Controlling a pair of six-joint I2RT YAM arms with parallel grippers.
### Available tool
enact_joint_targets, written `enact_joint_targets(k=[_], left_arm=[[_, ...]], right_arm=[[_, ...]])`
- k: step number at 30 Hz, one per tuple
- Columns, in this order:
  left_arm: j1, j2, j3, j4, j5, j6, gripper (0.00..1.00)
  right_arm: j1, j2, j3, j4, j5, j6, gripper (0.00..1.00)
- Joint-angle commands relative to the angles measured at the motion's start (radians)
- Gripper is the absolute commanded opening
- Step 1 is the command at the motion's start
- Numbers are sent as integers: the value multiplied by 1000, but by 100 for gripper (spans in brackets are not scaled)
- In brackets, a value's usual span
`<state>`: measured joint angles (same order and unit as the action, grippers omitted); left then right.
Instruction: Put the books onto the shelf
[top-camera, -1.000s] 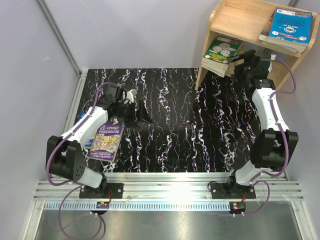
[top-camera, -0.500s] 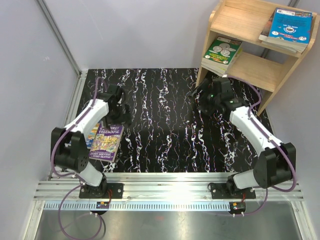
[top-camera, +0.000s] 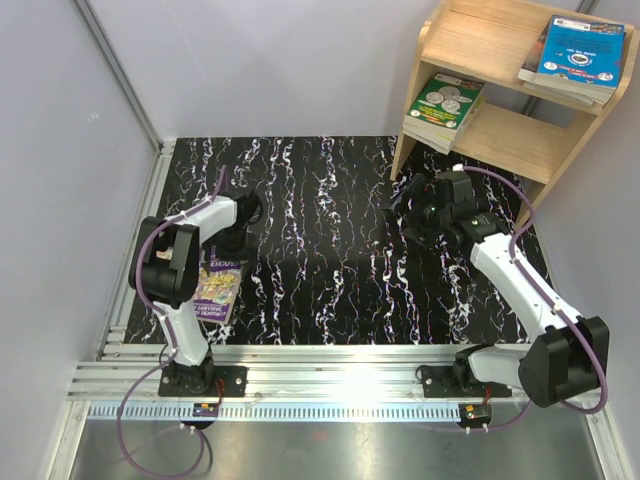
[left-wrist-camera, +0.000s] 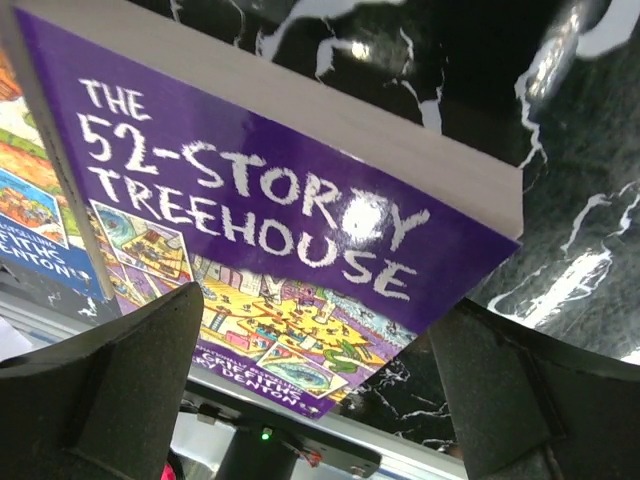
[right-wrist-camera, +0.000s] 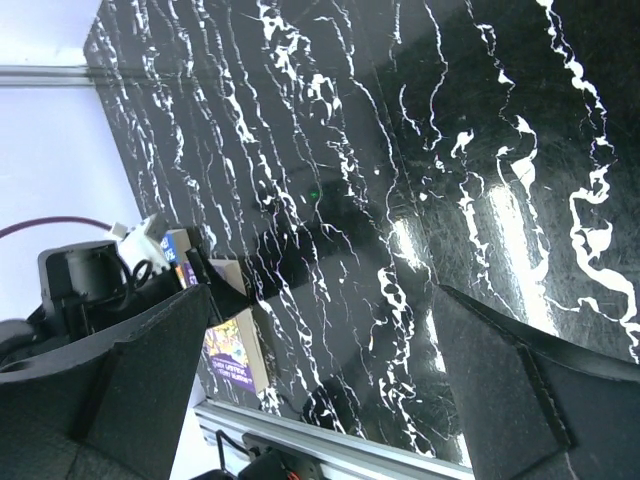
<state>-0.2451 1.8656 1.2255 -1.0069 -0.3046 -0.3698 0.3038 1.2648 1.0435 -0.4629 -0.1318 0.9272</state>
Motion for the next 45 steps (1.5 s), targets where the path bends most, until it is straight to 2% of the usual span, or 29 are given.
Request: enact_joint_targets(k=[1,4,5,8,9,10,12,14,18,26,27,28,29,30,31,32,38,41,45], left_arm=[[10,14,-29,47,39,43,83],[16,10,-55,77,102,61,59],[20,9,-61,89,125,69,43],[32,6,-77,116,189,85,28],[35,-2,-77,117,202,86,8],[39,-8,-70,117,231,85,0],[40,-45,-63,125,266,80,0],[41,-65,-41,131,381,62,0],[20,-86,-5,188,712,-29,0],[-164,-39,186,266,857,-208,0],[-193,-36,192,342,921,-233,2],[-207,-31,198,378,947,-257,9],[-218,-14,209,399,959,-294,42],[-229,-8,221,412,964,-300,51],[-244,-2,251,403,964,-301,65],[-247,1,258,396,963,-305,98],[-206,-112,206,355,929,-293,99],[-165,-155,140,337,892,-249,99],[-152,-128,65,370,887,-198,99]], right_arm=[[-2,-44,-11,-34,17,-40,100],[0,-64,-22,-52,20,-53,100],[0,-70,-26,-52,18,-57,100],[-2,-84,-34,-66,11,-68,100],[-2,-93,-34,-72,8,-73,100],[-2,-99,-37,-77,6,-85,100],[-2,-119,-40,-85,1,-96,99],[-2,-133,-46,-97,-3,-113,99],[0,-179,-82,-121,0,-120,99],[-3,-229,-137,-135,18,-116,99],[-2,-229,-143,-137,17,-116,99],[-5,-228,-148,-137,15,-120,99],[-3,-225,-152,-134,11,-119,99],[-2,-216,-164,-129,-9,-120,100],[-3,-209,-169,-116,-21,-123,100],[-3,-199,-178,-106,-40,-125,100],[-2,-119,-295,29,-218,-84,100],[-2,-85,-353,105,-238,-47,100],[-3,-21,-362,154,-220,-42,100]])
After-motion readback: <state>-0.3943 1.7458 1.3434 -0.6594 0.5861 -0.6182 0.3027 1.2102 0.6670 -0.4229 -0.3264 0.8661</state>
